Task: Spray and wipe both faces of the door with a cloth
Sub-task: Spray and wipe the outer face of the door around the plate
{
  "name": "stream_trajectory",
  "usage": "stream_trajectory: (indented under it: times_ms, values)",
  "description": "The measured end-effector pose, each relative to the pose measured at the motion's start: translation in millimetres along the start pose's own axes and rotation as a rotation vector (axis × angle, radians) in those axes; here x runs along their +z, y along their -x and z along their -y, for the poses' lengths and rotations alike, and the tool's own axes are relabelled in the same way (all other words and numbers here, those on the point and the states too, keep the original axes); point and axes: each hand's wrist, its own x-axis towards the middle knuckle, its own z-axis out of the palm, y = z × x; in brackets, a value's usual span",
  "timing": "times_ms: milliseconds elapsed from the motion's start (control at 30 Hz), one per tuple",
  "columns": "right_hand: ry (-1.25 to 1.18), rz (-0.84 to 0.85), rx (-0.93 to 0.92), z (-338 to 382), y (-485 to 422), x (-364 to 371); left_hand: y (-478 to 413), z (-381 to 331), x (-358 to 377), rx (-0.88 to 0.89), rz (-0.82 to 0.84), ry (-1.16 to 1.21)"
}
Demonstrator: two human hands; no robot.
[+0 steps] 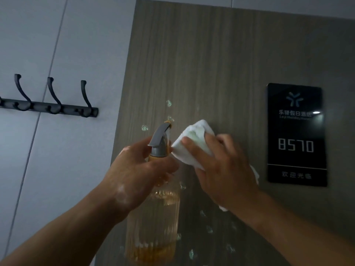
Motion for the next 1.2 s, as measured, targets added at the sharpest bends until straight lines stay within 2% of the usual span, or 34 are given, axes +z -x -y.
stream_trajectory:
  times_ms: [67,200,300,833,1033,1100,1200]
  values:
    - [0.003,-0.006,0.007,-9.9,-12.8,-1.1,2.4,2.6,-2.4,-0.014,0.0,-0.001]
    - [0.062,-0.053,0.203,-42.9,-89.9,-0.6,3.5,6.4,-5.9,-0.047,0.0,0.02]
    - [0.065,-0.088,0.257,-53.2,-112.8,2.8,3.2,8.1,-8.2,-0.053,-0.005,0.028]
    - [0.041,-0.104,0.23,-36.3,-97.7,4.7,1.9,-5.0,-25.0,-0.003,-0.056,-0.03]
    - [0.005,-0.002,-0.133,5.8,-13.9,10.3,13.5,3.8,-42.1,-0.028,-0.107,-0.032]
    - [-0.028,-0.016,-0.116,6.3,-17.0,11.6,15.8,6.5,-45.5,-0.035,-0.104,-0.04]
    - [-0.065,-0.095,0.061,0.6,-70.8,19.6,14.1,6.3,-45.9,-0.028,-0.09,-0.037]
